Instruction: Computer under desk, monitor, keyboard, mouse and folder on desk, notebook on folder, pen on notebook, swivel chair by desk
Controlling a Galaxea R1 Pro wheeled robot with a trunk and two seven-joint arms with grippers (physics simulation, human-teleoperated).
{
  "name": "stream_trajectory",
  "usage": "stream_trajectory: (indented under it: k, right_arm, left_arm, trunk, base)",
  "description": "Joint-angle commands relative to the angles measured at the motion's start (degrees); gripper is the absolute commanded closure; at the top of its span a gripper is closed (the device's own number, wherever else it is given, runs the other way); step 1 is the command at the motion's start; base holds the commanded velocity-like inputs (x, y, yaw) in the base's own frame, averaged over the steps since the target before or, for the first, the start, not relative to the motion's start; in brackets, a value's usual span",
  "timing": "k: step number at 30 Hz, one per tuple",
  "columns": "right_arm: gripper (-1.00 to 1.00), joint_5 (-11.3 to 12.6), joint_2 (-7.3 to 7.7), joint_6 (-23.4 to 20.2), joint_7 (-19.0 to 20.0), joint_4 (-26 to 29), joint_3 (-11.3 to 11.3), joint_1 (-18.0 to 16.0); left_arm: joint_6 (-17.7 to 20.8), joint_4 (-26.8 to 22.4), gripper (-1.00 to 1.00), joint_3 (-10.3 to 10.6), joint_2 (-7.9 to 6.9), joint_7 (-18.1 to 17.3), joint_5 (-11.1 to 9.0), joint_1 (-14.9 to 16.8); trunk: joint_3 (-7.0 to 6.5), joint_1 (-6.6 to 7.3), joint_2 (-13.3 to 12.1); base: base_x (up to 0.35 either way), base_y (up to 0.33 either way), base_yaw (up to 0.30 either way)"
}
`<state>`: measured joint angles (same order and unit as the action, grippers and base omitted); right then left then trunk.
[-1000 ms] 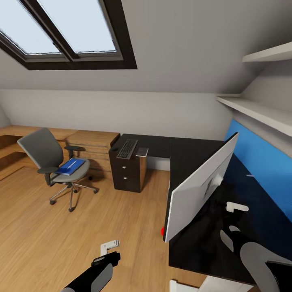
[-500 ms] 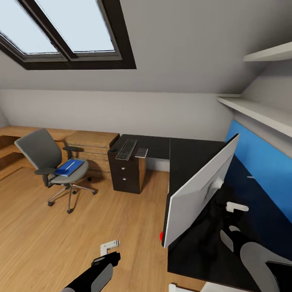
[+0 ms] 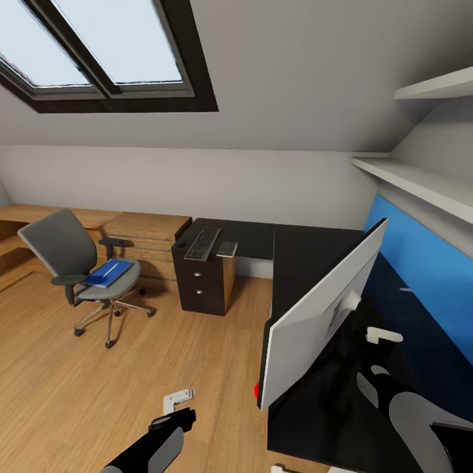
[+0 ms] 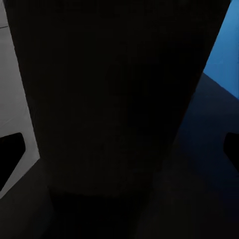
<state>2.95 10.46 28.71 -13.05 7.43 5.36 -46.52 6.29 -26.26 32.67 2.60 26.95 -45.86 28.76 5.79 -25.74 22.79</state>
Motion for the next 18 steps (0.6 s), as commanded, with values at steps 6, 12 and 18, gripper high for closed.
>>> stream_trajectory:
  k: [6,12,18]
  right_arm:
    - [-1.0,0.3,-0.01,0.3,0.2,0.0,0.2,-0.1]
    - [-1.0,0.3,-0.01,0.3,0.2,0.0,0.2,-0.1]
    - [1.0,0.3,-0.01,0.3,0.2,0.0,0.2,-0.1]
  left_arm:
    - [0.3,-0.1,-1.0,0.5,-0.02,0.4,-0.3,0.1]
    - [0.3,-0.1,-1.0,0.6,-0.01,0.4,-0.3,0.1]
    - [0.3,-0.1,-1.0,0.6,0.04,0.4,-0.3,0.1]
  trunk:
    - [0.13,-0.04,0.1]
    - [0.13,-0.04,0.1]
    - [0.13,-0.04,0.1]
  base:
    - [0.036,-0.033,0.0]
    - [0.004,-0.004,0.0]
    - [0.0,0.0,0.0]
